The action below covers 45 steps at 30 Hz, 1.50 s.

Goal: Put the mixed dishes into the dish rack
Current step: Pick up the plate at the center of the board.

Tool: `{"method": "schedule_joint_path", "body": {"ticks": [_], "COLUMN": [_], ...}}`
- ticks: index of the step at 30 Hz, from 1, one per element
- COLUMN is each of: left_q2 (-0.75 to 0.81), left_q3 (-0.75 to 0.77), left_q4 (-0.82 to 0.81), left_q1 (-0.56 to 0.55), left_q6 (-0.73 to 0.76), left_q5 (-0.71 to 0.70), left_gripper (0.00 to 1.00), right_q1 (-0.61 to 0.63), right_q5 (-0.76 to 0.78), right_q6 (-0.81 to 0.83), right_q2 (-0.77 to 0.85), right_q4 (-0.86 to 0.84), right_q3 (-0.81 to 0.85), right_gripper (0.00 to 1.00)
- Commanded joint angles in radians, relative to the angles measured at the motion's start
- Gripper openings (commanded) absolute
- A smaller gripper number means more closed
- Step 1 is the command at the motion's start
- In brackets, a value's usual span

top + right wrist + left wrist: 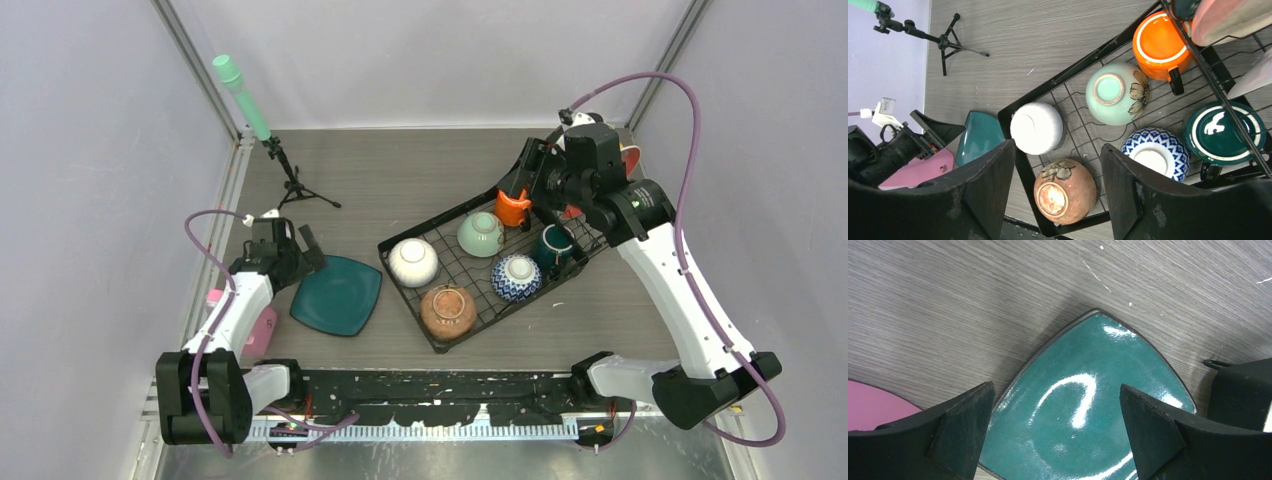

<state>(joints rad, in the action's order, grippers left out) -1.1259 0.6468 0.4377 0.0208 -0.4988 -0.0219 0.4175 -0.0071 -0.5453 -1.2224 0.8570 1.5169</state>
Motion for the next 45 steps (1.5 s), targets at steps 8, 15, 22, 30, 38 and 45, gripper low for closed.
{"method": "schedule_joint_path", "body": {"ticks": [8,15,22,30,38,45], "left_q2": [0.023,-0.054,-0.109,-0.103,-0.106,-0.117], "left_q3": [-0.028,-0.013,-0.004,-0.032,-0.038,-0.046], "left_q4": [-0.055,-0.058,-0.031,-0.023,-0.001,0.008], "left_q1": [0.016,0.017,0.021,0.046,0.053,0.052], "left_q6": [-0.024,-0.038,-0.052,-0.055,-0.059,-0.068], "left_q5": [-0.069,-0.017,0.061,0.095,0.127,0.135], "left_gripper": [0.98,0.98,0.98,0.96,0.92,0.88], "right_q1": [0.278,0.552,0.691,0.719,0.722,0.722], "right_q5": [-0.196,-0.151,-0.018,0.091,0.155,0.228], "right_q6": [-0.166,-0.265,-0.304,-0.331,-0.368,-0.425], "right_q2": [-0.068,-0.249,-0.466,-0.608,-0.707,-0.781], "right_q4": [-0.261,-0.419,-0.375,-0.44,-0.489,-0.522], "right_q3": [-0.197,-0.255,-0.162,-0.138,-0.105,-0.091], "right_gripper": [0.65,0.62,0.62,0.62,0.63,0.64]}}
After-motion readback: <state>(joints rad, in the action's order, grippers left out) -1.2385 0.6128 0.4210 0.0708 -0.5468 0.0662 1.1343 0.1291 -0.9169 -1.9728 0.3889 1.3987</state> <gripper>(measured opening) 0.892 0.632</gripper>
